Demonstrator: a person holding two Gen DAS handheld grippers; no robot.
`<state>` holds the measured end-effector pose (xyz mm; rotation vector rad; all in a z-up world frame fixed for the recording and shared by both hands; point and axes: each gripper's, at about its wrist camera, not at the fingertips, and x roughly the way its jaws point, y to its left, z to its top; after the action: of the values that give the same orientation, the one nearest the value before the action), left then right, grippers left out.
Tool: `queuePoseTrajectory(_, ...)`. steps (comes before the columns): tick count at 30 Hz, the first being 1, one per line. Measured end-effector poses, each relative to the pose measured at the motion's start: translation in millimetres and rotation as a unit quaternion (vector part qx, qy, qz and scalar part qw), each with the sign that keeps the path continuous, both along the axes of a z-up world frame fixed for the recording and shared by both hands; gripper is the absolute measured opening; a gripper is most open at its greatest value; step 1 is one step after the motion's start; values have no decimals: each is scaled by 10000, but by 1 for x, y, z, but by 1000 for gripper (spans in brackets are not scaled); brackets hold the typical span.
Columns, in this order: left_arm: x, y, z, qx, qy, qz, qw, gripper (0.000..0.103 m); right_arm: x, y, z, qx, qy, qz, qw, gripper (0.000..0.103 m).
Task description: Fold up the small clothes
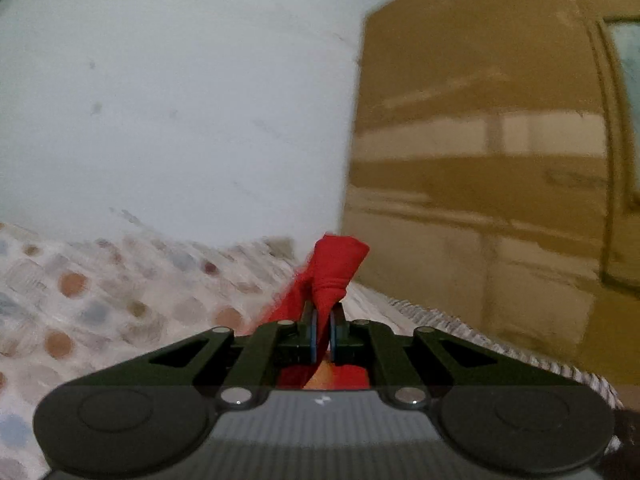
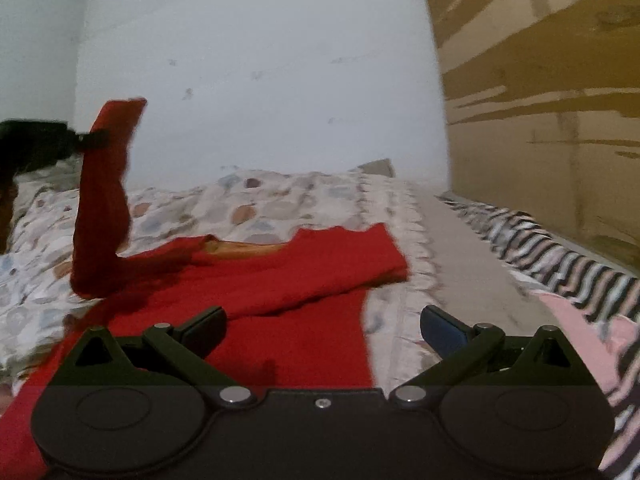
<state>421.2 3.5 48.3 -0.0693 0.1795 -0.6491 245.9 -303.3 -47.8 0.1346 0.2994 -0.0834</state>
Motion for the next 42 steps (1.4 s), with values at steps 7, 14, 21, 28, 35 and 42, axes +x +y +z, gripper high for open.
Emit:
queuePoseTrajectory(7,-34,-55,-63,996,335,-619,9925,5,-8,-22,-12,178,194,-494,9984,103)
queuePoseTrajectory(14,-59,-58,-90,1422,744,-889,9830,11,-5,-25,-16,145,332,-576,9977,103)
queuePoseTrajectory(21,-70,-29,-92,1308,875,-564,9859,83,1,-14,-14,77,339,-408,9986,103)
queuePoseTrajectory(28,-66,28,-89,1528,1031,898,9788,100,11,3,-10,-211,398,-29,9990,103)
queuePoseTrajectory(35,-16,63,-105,2128,1416,2741,9271,100,49,24,1,-147,655,471,9966,103)
queuePoseTrajectory(42,43,61,-114,2138,1371,2843,9245,100,93,68,-4,-603,823,894,9908,103)
